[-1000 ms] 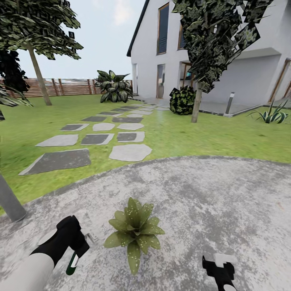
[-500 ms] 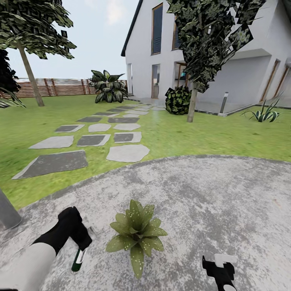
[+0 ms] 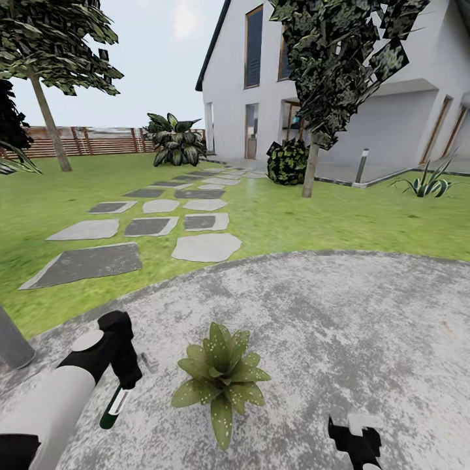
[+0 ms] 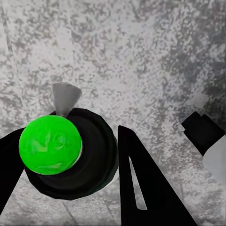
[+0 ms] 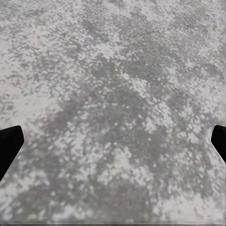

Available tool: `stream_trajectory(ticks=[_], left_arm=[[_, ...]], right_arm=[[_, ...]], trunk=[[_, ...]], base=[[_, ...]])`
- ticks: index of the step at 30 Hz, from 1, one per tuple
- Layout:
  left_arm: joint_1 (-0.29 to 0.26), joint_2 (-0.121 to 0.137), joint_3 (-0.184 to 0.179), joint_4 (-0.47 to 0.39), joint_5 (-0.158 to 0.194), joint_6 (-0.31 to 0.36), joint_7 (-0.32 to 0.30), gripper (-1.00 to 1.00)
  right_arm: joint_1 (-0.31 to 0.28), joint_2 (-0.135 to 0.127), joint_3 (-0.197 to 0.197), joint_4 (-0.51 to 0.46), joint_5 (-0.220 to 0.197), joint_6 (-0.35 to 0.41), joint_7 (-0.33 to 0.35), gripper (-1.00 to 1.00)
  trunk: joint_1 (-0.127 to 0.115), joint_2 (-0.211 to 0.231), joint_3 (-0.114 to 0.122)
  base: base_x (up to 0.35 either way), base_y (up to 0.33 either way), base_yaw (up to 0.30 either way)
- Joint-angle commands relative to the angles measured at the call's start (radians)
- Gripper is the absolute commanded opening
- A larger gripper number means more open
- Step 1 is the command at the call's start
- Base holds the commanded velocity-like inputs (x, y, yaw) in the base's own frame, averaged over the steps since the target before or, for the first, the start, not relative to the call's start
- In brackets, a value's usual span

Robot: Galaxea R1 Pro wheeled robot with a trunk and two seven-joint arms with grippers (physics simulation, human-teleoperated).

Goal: Pick up the pesticide atomizer in the garden and spray insectifuge to fully cover both potted plants in the garden.

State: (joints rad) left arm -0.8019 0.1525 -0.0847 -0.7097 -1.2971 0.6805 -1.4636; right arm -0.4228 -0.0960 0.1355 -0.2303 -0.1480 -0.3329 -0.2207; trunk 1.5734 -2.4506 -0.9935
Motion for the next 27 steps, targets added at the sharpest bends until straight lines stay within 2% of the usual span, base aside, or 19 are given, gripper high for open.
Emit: stream_trajectory(ticks=[1,7,14,22,27], left_arm=[[0.001,0.001,-0.003,-0.001,-0.004,0.010,-0.007,-1.00],[0.003,-0.014,-0.003,-0.006,-0.003,0.018,0.001,-1.00],[0.003,-0.016,-0.003,-0.007,-0.001,0.019,0.004,-1.00],[0.007,-0.014,-0.004,-0.007,-0.001,0.015,0.012,-1.00],[0.011,-0.002,0.005,0.001,0.009,0.010,0.100,-1.00]], right_arm=[[-0.001,-0.001,0.009,0.001,-0.010,-0.003,-0.003,1.00],[-0.001,-0.001,0.009,0.003,-0.010,-0.004,-0.003,1.00],[-0.001,0.001,0.009,0.003,-0.011,-0.005,-0.004,1.00],[-0.001,0.001,0.009,0.003,-0.012,-0.005,-0.004,1.00],[-0.001,0.001,0.009,0.003,-0.011,-0.005,-0.004,1.00]], trunk=[[0.000,0.000,-0.001],[0.000,0.000,-0.001],[0.000,0.000,-0.001],[0.000,0.000,-0.001],[0.000,0.000,-0.001]], base=[[0.000,0.000,0.000],[0.051,0.033,0.000],[0.175,0.144,-0.008],[0.008,0.007,-0.224],[0.000,0.000,-0.144]])
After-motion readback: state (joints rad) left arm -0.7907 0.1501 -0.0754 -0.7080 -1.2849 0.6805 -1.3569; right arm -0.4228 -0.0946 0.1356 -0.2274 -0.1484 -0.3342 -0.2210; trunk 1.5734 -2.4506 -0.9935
